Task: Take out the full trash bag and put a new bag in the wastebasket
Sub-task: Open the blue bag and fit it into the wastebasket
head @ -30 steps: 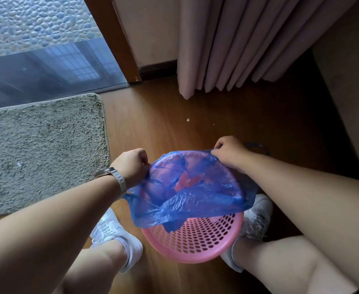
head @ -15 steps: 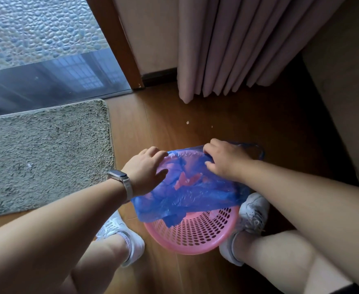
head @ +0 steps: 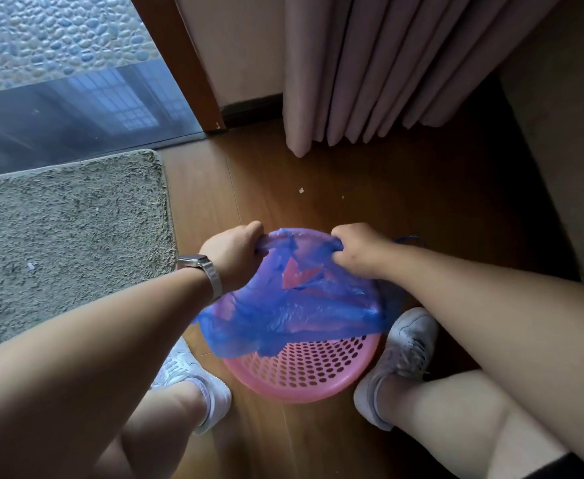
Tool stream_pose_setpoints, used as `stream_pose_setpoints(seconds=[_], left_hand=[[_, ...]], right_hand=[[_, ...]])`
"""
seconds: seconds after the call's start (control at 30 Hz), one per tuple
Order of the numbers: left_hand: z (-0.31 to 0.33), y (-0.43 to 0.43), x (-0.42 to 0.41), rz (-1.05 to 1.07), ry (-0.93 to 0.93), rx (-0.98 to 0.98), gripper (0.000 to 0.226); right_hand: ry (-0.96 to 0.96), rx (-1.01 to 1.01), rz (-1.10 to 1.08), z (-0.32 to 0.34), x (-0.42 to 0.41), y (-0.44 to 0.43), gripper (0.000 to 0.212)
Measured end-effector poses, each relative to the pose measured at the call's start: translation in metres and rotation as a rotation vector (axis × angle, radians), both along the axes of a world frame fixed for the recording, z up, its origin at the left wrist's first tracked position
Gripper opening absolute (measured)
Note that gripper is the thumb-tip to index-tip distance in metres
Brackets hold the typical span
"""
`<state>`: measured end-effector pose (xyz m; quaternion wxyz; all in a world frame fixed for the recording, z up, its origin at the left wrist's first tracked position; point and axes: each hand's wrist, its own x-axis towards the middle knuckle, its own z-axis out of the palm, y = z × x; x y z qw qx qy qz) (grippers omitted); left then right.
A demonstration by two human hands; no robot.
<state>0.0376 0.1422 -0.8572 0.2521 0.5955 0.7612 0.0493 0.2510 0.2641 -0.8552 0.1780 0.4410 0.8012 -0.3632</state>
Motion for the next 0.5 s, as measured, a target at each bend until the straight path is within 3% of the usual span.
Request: stream_pose_setpoints(seconds=[0.17,0.3,0.5], left_hand=[[0.003,0.006,-0.025,0.105,-0.031,0.057,0.017],[0.005,0.002,-0.035,0.234,-0.054,0.038,0.044],[0.0,-0.007,-0.032,0.262,-0.108,-0.068,0.065]], right_hand=[[0.007,0.07,-0.226,-0.002,0.004,0.023,0.02],[0.065,0.13,-0.407,-0.004,0.015,0.037,0.002],[0.113,0.067,-0.61,-0.006,0.02,0.04,0.015]])
